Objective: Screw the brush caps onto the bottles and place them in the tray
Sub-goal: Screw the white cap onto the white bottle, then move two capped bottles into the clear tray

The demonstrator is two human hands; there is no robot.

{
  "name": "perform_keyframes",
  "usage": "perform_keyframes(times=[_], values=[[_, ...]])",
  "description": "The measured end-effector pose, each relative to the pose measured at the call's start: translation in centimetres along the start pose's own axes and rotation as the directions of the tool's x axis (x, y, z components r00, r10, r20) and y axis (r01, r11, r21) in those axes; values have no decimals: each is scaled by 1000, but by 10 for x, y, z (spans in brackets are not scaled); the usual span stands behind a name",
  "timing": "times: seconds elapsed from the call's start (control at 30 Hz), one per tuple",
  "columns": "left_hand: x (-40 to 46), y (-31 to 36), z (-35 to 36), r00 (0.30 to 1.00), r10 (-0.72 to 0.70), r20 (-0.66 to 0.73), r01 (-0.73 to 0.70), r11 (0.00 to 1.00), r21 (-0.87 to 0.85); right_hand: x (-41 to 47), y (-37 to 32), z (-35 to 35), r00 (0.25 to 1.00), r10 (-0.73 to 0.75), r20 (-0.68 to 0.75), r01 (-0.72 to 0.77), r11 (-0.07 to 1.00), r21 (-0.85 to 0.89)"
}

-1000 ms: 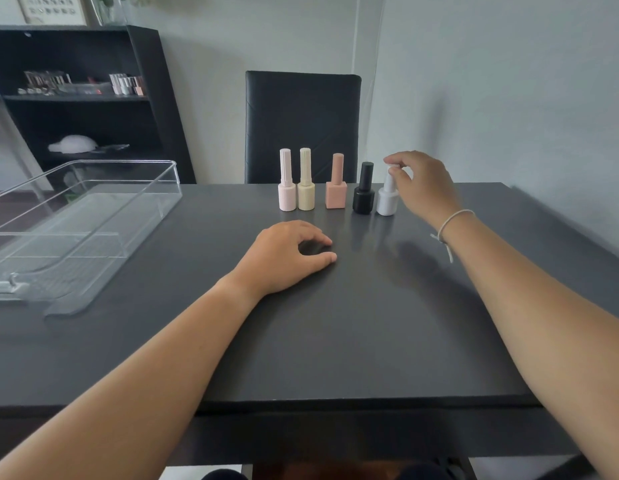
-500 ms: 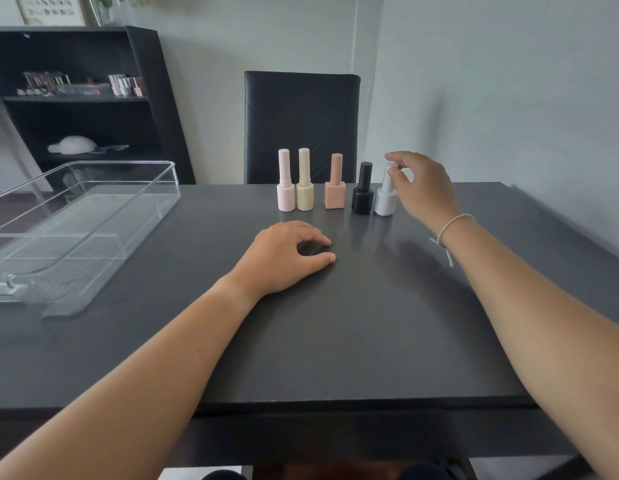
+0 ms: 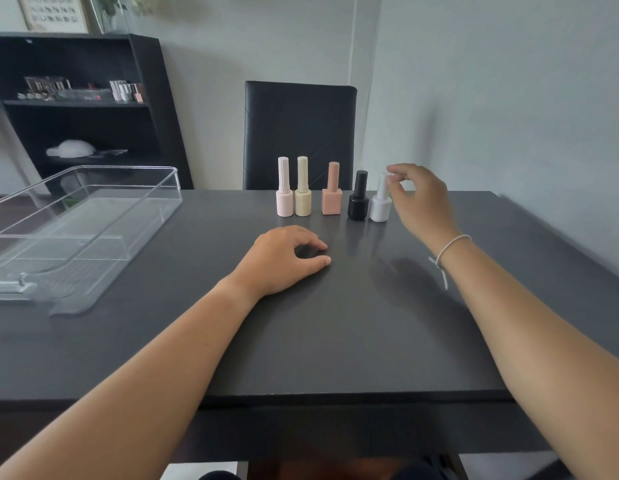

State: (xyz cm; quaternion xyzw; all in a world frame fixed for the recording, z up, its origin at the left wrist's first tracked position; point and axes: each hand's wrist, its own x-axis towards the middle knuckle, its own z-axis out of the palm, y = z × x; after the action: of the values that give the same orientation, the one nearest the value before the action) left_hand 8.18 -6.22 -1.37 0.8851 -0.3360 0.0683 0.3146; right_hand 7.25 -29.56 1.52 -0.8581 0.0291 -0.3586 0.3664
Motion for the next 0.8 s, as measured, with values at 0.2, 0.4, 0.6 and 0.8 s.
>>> perform_keyframes(times=[0.2, 0.4, 0.6, 0.8], values=[[-3, 2, -1, 999, -31, -10, 30, 998, -47, -15, -9, 5, 999, -17, 42, 17, 1000, 9], [2, 1, -9, 984, -128, -122, 105, 978, -180, -16, -34, 16, 988, -117, 97, 121, 992, -27], [18, -10, -44, 914, -181, -364, 108, 971, -211, -4, -62, 36, 971, -151, 184, 155, 988, -8], [46, -23, -61, 901, -165, -401, 97, 978, -184, 12, -76, 62, 965, -143, 218, 158, 986, -52]])
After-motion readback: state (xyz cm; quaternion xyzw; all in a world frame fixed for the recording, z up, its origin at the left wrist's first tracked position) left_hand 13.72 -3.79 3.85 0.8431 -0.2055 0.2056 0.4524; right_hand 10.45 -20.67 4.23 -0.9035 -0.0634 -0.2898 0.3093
